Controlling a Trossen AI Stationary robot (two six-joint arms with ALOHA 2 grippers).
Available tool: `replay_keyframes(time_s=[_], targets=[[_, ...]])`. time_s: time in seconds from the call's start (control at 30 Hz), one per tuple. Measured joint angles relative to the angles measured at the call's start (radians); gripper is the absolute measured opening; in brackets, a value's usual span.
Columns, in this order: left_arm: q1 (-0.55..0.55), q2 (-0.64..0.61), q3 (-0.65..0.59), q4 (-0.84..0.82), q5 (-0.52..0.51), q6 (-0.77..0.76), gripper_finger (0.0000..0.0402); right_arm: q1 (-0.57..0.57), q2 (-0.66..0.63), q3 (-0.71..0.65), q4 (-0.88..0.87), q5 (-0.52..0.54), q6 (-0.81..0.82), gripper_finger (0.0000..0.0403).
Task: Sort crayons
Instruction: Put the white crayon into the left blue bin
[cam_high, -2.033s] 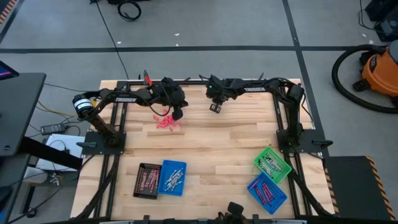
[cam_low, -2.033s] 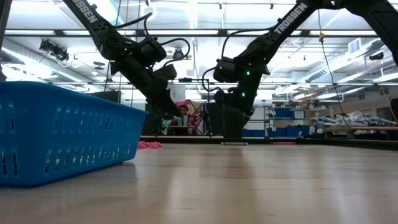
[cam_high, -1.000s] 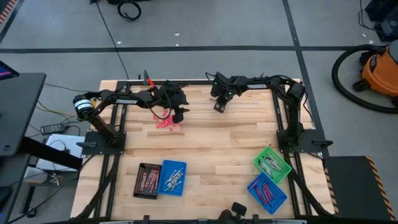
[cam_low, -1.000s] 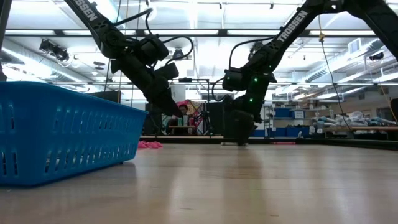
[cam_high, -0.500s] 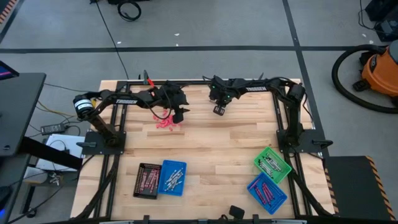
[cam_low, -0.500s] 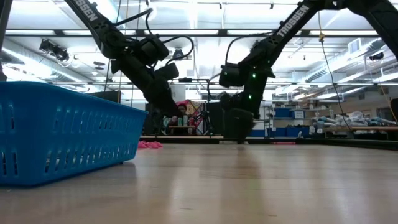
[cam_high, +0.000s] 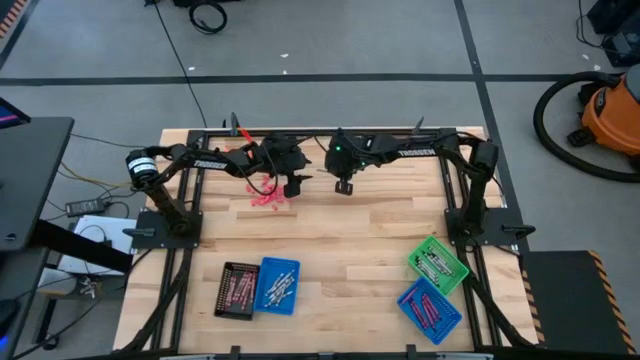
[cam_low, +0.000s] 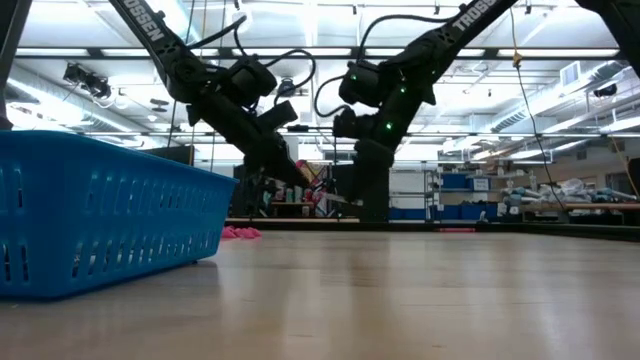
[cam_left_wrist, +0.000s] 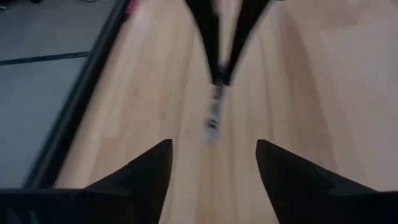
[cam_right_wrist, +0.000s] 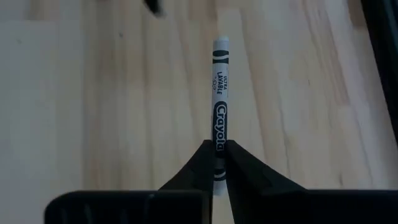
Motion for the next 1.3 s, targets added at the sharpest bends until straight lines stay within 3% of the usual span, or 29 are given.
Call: replay_keyframes(time_s=[0.17, 0.33, 0.53, 1.1, 1.3], targets=[[-0.020, 0.000, 0.000, 0.011, -0.012, 0.024, 0.0265, 0.024, -0.003, 0.000, 0.057, 0.021, 0.006, 0.0032], [-0.036, 0.000, 0.000, 0.012, -0.013, 0.041, 0.0254, 0.040, -0.007, 0.000, 0.074, 0.019, 0.009, 0.0033], [-0.042, 0.000, 0.000, 0.012, -0.063, 0.052, 0.0197, 0.057, -0.007, 0.000, 0.091, 0.018, 0.016, 0.0033], [-0.051, 0.000, 0.000, -0.030, -0.059, 0.048, 0.0034, 0.072, -0.007, 0.000, 0.112, 0.000, 0.013, 0.0034], [-0.053, -0.001, 0.000, -0.034, -0.061, 0.046, 0.0024, 0.074, -0.007, 0.000, 0.119, 0.004, 0.025, 0.0045]])
